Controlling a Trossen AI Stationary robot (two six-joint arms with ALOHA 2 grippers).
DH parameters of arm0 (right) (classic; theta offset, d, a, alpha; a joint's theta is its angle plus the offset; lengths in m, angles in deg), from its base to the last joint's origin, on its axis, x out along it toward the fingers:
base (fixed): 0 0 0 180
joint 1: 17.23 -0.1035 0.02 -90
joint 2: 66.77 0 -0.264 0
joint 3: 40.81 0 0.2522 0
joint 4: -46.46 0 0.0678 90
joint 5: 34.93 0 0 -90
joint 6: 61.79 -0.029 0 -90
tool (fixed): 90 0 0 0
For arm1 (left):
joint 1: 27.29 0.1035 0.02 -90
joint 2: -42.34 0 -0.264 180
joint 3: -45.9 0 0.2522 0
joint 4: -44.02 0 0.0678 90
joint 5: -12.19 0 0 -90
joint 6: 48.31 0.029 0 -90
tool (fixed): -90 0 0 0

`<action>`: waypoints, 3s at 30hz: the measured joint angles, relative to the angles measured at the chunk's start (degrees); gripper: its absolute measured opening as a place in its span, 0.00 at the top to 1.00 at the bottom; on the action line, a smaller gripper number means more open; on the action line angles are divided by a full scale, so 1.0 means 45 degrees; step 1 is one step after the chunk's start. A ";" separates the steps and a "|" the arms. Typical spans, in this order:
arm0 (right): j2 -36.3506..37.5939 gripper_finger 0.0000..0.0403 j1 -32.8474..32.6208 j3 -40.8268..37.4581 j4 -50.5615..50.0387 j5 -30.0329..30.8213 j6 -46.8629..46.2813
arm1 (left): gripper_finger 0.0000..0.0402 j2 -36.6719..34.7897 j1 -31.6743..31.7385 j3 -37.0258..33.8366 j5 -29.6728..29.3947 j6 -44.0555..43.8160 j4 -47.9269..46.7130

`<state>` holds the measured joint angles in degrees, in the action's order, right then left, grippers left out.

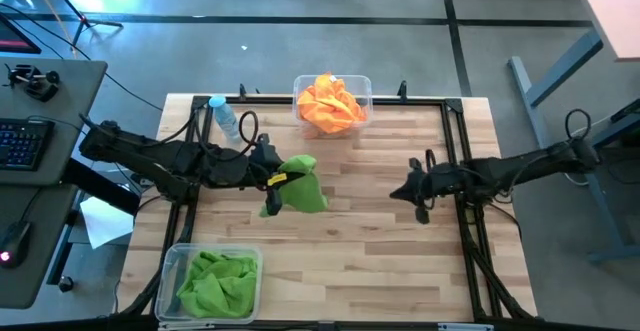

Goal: Sort microfiber towel by color & place in baskets
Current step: Put the green towel into the bottom transparent bin

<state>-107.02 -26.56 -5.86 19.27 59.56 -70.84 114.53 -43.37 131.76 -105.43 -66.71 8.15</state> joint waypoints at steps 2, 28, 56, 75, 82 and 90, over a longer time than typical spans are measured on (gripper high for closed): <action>0.0453 1.00 0.0149 -0.0920 0.0765 0.0507 -0.0322 | 1.00 -0.0002 0.0035 0.0005 0.0000 0.0005 0.0000; 0.6199 1.00 0.1099 -0.4488 0.3147 0.0528 -0.1122 | 1.00 -0.0040 0.0060 0.0001 0.0316 -0.0006 -0.0114; 0.8859 1.00 0.1100 -0.4464 0.3088 0.0281 0.0888 | 1.00 -0.0004 -0.0802 0.1746 0.1017 -0.2318 -0.4100; 0.8855 1.00 0.1099 -0.4469 0.3098 0.0287 0.0888 | 1.00 0.0750 -0.9301 0.3628 -0.1481 -1.4423 -1.0814; 0.8855 1.00 0.1099 -0.4474 0.3103 0.0291 0.0887 | 1.00 0.2206 -1.0977 0.3623 -0.0086 -1.8717 -1.3195; 0.8854 1.00 0.1099 -0.4474 0.3103 0.0291 0.0888 | 1.00 0.3454 -1.1223 0.3619 0.2240 -2.2723 -1.5092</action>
<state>-67.18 -21.62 -25.99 33.23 60.87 -66.85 130.08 -93.88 148.04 -95.35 -168.96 -59.76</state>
